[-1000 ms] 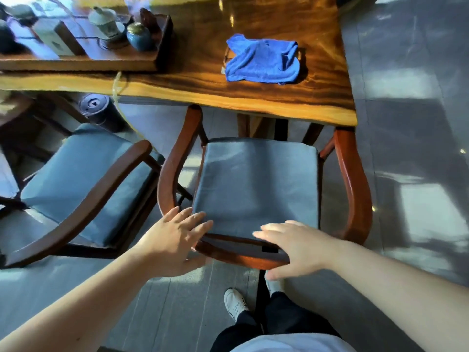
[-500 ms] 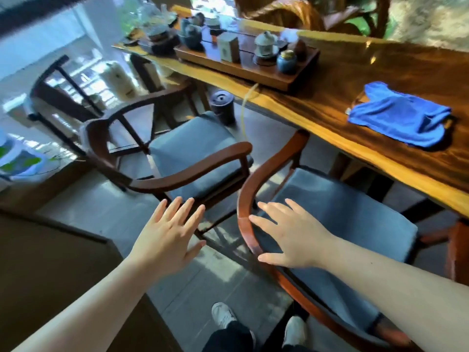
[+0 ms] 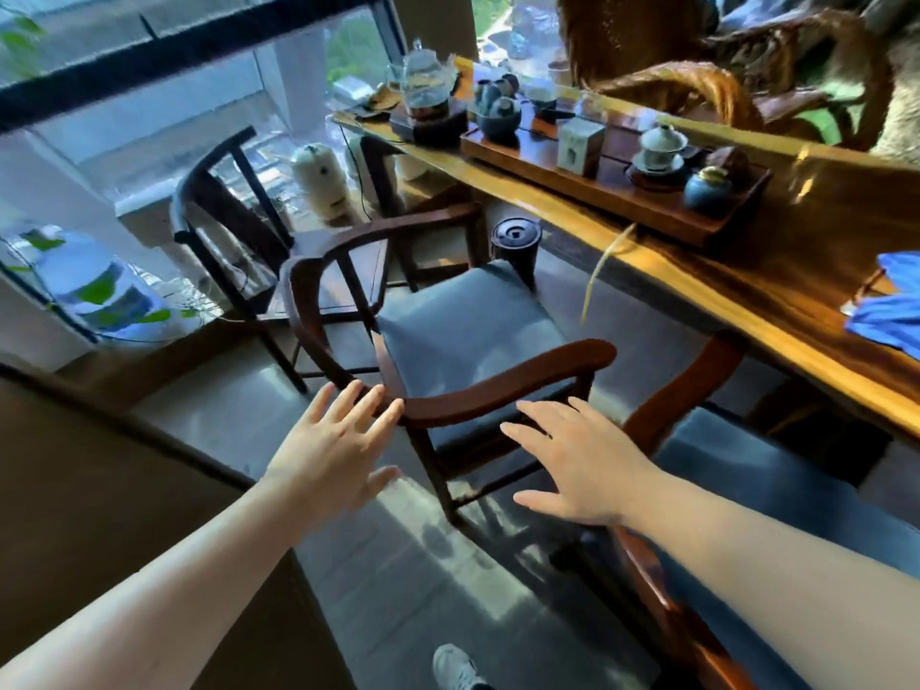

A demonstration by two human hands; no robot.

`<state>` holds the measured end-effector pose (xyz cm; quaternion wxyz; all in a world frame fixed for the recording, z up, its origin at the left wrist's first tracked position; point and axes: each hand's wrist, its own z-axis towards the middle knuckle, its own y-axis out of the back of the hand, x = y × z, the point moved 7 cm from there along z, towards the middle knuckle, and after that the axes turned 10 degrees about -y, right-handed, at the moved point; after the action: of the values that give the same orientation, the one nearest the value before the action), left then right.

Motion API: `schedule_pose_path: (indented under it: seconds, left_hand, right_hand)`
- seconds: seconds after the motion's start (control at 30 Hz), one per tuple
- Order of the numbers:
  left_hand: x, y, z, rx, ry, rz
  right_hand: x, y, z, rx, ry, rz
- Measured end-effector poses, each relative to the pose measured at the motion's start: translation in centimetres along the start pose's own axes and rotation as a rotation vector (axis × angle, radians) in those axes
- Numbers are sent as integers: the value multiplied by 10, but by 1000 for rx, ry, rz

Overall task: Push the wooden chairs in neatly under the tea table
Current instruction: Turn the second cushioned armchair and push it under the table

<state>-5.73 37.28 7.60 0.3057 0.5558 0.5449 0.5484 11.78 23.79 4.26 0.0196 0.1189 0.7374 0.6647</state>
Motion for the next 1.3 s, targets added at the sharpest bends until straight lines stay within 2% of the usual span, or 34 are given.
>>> schedule_pose_path:
  seconds: [0.13,0.23,0.5,0.83,1.03,1.13,1.3]
  left_hand:
    - [54,-21,6,27,-38,4]
    - [92,-36,14,119,-49,21]
    - [170,-75,61,232,-139,55]
    - [216,-126,109,356,-189,92]
    - [241,-158,120,477,-251,133]
    - [254,-174,127,470,-291,132]
    - [256,-189,138,393,-482,84]
  right_hand:
    - [25,-5,47,9,-18,-3]
    - [39,-8,85,10,-10,12]
    - [49,-45,186,68,34,46]
    - [52,-101,271,243,70,70]
    - [64,-150,279,468,-12,157]
    - [84,-164,280,530,-34,206]
    - [111,-167,292,508,-153,231]
